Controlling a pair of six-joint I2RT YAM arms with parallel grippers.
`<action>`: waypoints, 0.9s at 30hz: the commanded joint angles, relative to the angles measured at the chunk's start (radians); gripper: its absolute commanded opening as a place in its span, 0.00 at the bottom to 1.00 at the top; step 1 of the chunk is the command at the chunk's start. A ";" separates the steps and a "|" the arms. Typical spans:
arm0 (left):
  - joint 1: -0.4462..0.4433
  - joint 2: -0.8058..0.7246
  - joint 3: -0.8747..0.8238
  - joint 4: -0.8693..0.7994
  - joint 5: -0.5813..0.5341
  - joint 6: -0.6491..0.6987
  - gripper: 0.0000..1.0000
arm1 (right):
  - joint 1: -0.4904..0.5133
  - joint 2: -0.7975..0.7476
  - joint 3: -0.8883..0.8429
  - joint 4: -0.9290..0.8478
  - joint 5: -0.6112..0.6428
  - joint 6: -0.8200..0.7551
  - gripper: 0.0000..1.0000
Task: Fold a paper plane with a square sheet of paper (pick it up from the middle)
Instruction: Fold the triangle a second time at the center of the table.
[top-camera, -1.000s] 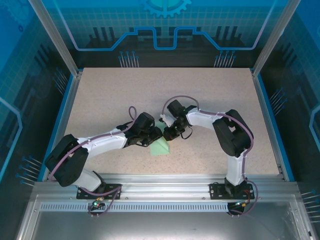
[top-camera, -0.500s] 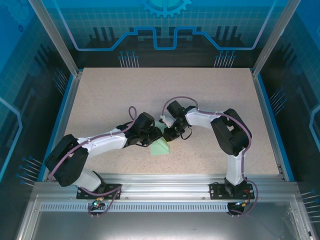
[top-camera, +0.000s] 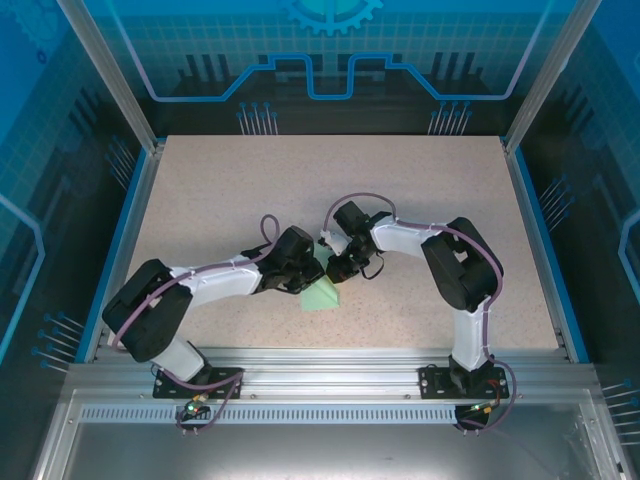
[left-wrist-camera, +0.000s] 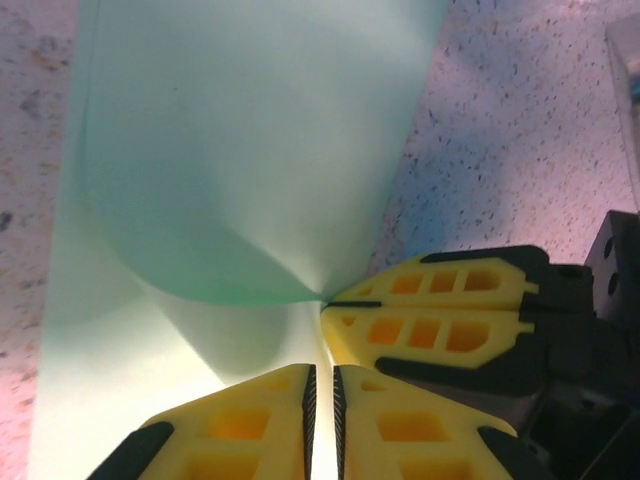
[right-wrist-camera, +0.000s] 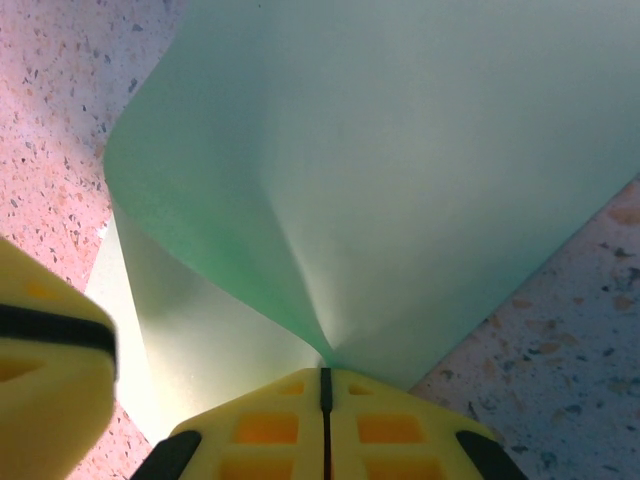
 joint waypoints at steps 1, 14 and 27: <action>-0.005 0.025 0.001 0.068 0.010 -0.041 0.16 | -0.013 0.026 0.007 -0.020 0.019 0.000 0.07; -0.006 0.025 -0.069 0.111 0.003 -0.062 0.15 | -0.015 0.028 0.009 -0.020 0.025 0.002 0.06; -0.007 0.086 -0.077 0.154 0.002 -0.065 0.16 | -0.014 0.028 0.015 -0.025 0.025 0.002 0.06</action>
